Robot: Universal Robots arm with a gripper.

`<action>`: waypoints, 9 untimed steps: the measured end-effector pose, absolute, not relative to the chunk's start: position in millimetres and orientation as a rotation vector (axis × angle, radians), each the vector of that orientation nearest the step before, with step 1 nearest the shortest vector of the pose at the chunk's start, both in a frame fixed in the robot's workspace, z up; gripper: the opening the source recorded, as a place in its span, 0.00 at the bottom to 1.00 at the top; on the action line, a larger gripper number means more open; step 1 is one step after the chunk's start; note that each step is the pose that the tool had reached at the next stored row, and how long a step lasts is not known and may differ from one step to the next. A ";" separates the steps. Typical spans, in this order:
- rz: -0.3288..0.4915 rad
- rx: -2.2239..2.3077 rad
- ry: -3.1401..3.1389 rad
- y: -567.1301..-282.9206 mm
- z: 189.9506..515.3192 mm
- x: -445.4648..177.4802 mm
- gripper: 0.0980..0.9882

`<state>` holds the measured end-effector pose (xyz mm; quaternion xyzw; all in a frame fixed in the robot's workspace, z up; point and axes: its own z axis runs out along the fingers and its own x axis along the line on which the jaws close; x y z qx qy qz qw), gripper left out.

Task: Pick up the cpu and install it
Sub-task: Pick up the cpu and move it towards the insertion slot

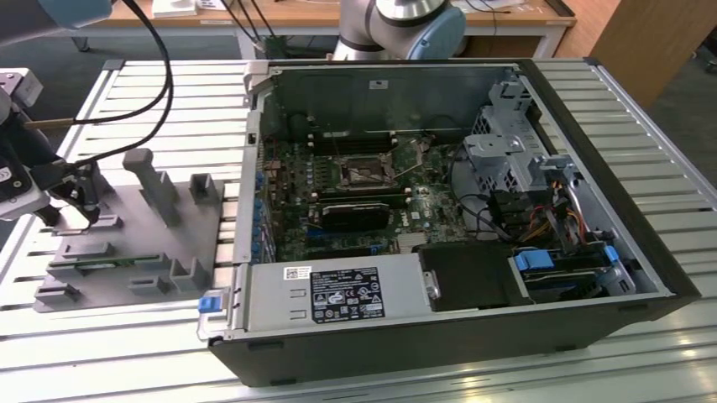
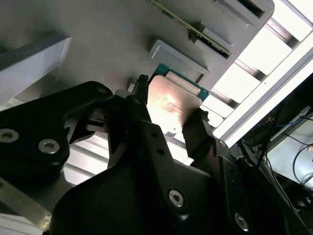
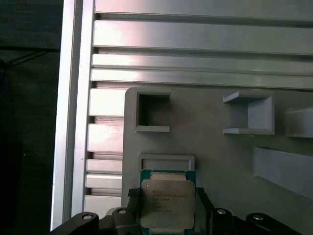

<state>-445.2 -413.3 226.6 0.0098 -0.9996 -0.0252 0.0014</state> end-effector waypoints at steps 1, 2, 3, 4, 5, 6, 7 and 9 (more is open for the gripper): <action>-0.079 0.031 -3.138 -413.2 227.2 -445.1 0.49; -0.079 0.031 -3.138 -413.2 228.0 -445.2 0.49; -0.079 0.031 -3.138 -413.1 228.8 -445.2 0.49; -0.079 0.031 -3.138 -413.1 229.0 -445.2 0.49; -0.079 0.031 -3.138 -413.1 229.6 -445.2 0.49; -0.079 0.031 -3.138 -413.1 230.3 -445.2 0.49; -0.079 0.031 -3.138 -413.0 230.7 -445.2 0.49; -0.079 0.031 -3.138 -412.7 231.8 -445.2 0.49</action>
